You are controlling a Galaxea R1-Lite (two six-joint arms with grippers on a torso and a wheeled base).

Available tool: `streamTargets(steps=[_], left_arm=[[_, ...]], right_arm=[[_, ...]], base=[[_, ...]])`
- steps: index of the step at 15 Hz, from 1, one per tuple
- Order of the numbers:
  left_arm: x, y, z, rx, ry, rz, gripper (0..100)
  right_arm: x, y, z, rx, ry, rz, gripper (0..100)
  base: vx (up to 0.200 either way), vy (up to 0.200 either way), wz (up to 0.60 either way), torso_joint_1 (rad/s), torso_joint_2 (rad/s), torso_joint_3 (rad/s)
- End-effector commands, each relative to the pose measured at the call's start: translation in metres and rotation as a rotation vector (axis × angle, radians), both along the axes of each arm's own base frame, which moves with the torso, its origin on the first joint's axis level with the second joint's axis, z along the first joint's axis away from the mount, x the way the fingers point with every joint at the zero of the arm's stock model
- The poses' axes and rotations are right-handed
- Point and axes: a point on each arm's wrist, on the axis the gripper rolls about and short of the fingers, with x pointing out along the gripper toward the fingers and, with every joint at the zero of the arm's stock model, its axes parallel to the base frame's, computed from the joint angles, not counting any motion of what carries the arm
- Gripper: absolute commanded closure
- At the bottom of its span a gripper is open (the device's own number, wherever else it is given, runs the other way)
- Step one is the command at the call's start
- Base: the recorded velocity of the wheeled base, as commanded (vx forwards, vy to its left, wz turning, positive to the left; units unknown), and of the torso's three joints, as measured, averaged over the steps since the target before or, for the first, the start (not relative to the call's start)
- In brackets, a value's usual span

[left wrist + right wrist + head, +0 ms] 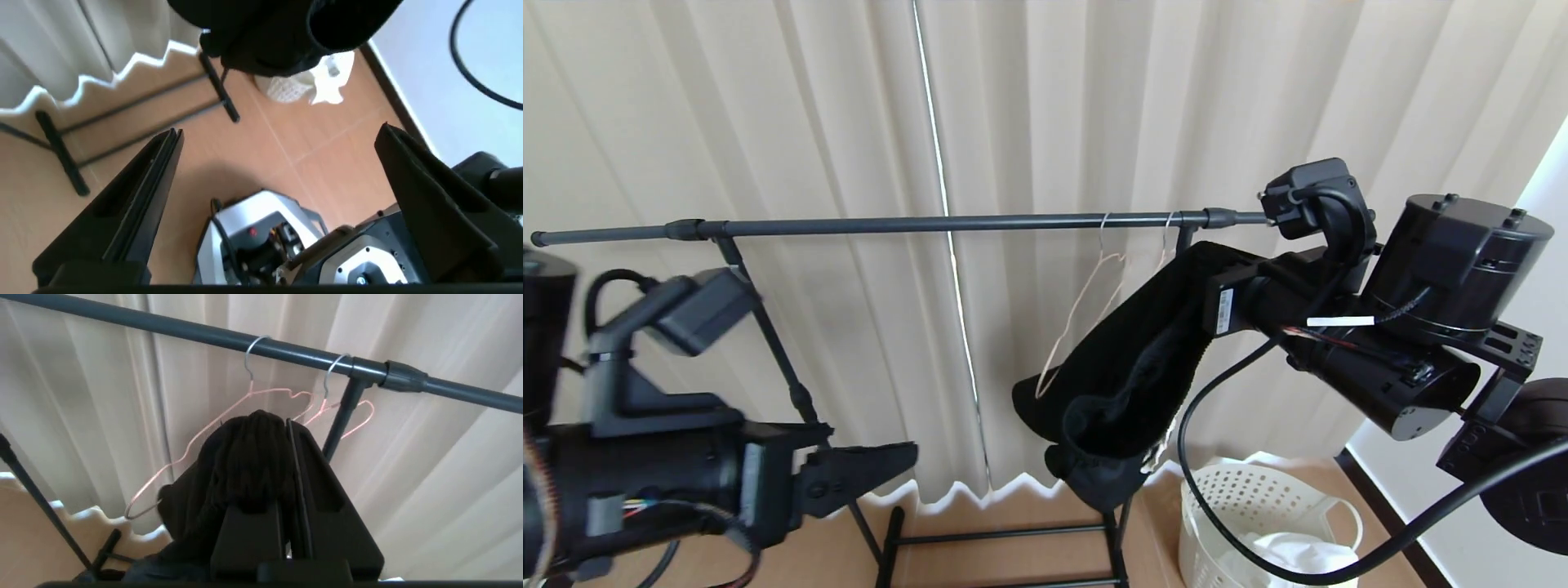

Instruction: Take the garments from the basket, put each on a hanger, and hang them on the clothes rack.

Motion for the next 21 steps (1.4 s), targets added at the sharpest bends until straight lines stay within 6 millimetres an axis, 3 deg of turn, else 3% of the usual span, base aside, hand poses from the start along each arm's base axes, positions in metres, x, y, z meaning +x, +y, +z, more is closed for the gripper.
streamTargets(steps=[1,6,12,17,21], left_arm=[[0.037,-0.053,-0.031,0.119,0.139,-0.053,0],[0.045,-0.086,-0.065,0.180,0.264,-0.052,0],[0.033,-0.116,-0.067,0.189,0.235,-0.099,0],[0.053,-0.141,-0.096,0.203,0.172,-0.006,0],[0.065,-0.151,-0.106,0.183,0.138,0.024,0]], right_arm=[[-0.002,0.007,-0.005,-0.001,0.016,0.022,100],[-0.007,0.021,-0.015,-0.019,0.043,0.055,100],[-0.012,0.025,-0.018,-0.025,0.051,0.055,100],[-0.020,0.033,-0.017,-0.022,0.046,0.076,100],[-0.026,0.037,-0.017,-0.023,0.045,0.087,100]], base=[[0.000,0.000,0.00,0.000,0.00,0.000],[0.000,0.000,0.00,0.000,0.00,0.000],[0.000,0.000,0.00,0.000,0.00,0.000],[0.000,0.000,0.00,0.000,0.00,0.000],[0.000,0.000,0.00,0.000,0.00,0.000]])
